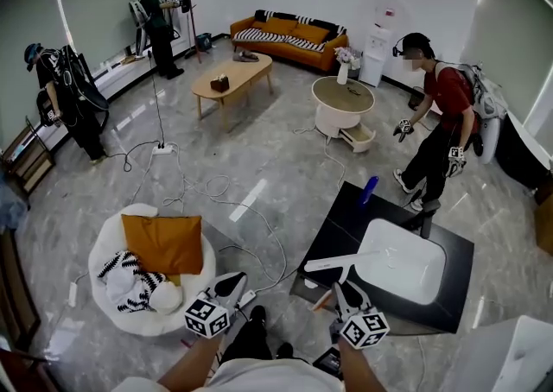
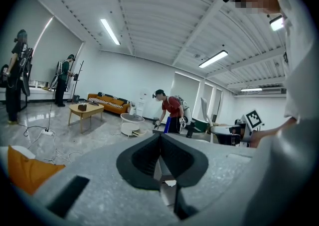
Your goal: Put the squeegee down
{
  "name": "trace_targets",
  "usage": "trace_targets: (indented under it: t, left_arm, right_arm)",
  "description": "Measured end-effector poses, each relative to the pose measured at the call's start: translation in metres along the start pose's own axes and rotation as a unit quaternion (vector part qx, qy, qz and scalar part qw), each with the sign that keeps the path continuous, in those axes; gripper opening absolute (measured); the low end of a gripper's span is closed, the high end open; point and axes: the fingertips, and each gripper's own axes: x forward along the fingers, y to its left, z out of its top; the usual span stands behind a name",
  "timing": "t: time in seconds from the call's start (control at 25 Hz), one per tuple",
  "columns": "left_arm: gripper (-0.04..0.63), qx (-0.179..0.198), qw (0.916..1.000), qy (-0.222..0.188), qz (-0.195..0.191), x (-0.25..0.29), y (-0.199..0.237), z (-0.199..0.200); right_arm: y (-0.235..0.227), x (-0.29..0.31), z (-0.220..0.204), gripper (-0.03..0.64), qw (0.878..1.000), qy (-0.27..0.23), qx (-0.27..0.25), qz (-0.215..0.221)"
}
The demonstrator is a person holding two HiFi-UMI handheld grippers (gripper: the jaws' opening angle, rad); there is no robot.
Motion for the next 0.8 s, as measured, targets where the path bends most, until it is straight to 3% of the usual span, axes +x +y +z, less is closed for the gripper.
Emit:
trace_targets:
  t: [0.12,0.52,0.8]
  left_arm:
    - [0.017,-0.025,0.9994,-0.008,-0.023,0.032,0.018,0.017]
    - [0.017,-0.007,0.9957,-0.011,-0.092,0.125,0.08,0.066]
    - [0.017,-0.006,0.9878,0.004,-0.156,0.179,0.097,0.069]
  right_arm:
    - [-0.014,0.023,0.011,0.072,1.0,0.0,0.005,-0.014]
    - [-0.04,0.091,0.044,0.072,0.997,0.0,-0.001,-0.078]
    - [-0.057,0.11,0.048,0.072,0.991,0.001,0.007,-0.136]
